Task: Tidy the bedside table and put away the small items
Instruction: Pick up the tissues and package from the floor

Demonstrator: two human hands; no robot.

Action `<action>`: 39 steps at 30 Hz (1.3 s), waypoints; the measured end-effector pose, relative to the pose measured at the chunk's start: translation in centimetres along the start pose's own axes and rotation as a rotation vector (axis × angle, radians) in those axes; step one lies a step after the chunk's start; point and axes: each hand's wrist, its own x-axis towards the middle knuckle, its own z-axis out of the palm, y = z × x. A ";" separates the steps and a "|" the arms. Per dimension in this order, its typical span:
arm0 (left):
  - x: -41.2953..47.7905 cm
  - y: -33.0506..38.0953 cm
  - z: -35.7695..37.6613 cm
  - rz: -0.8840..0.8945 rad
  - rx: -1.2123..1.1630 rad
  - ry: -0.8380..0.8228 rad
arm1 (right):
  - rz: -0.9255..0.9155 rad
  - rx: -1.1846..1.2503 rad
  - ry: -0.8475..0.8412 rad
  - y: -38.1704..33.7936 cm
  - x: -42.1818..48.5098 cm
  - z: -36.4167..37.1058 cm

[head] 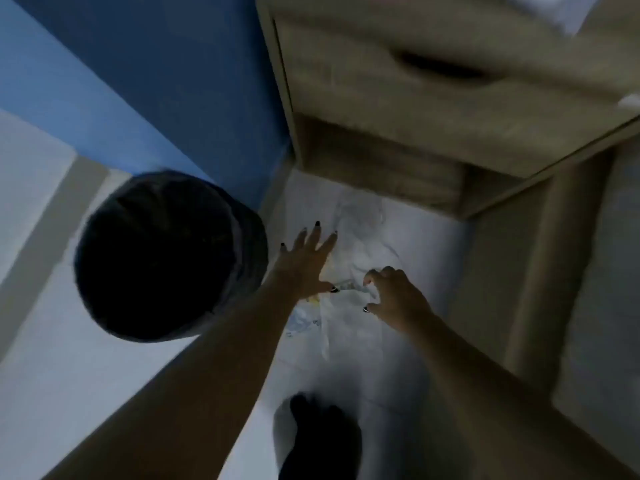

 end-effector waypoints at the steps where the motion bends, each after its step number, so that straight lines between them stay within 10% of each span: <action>1: 1.2 -0.3 2.2 0.012 0.011 -0.017 | 0.003 -0.022 -0.018 0.8 1.2 2.5; 13: 8.8 -4.1 12.5 0.046 0.124 0.324 | 0.024 -0.139 0.032 6.6 7.2 15.9; 39: 6.3 -4.0 9.9 -0.066 0.152 0.344 | -0.012 -0.050 0.385 4.8 11.6 6.7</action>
